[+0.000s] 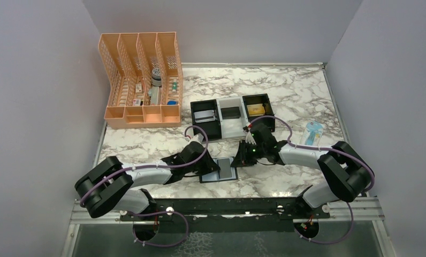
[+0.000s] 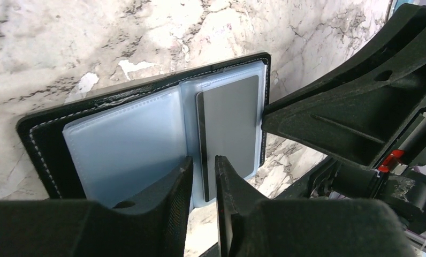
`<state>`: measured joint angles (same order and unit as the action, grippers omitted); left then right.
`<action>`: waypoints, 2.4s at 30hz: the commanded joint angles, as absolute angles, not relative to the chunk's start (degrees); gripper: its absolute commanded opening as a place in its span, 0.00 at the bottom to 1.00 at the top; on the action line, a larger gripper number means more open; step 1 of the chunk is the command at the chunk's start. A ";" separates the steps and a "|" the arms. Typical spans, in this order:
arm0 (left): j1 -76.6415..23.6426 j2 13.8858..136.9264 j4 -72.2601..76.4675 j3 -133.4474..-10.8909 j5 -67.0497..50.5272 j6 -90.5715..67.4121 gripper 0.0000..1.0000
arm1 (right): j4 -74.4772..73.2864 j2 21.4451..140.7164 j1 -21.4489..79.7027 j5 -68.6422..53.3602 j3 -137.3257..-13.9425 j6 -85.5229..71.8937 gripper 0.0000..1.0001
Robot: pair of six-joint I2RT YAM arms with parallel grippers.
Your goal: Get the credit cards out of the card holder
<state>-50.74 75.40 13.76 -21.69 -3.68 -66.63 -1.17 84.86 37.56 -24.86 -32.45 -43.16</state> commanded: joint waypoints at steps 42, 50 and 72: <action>-50.76 74.38 17.27 -20.07 -3.45 -67.59 0.00 | -1.24 92.91 37.88 -25.65 -33.54 -43.75 0.17; -50.13 70.20 14.09 -18.82 -1.05 -67.80 0.00 | -2.99 93.05 37.88 -23.69 -34.40 -42.76 0.17; -49.91 72.84 16.04 -19.33 -3.02 -67.47 0.18 | -2.26 93.10 37.88 -25.52 -34.89 -42.71 0.17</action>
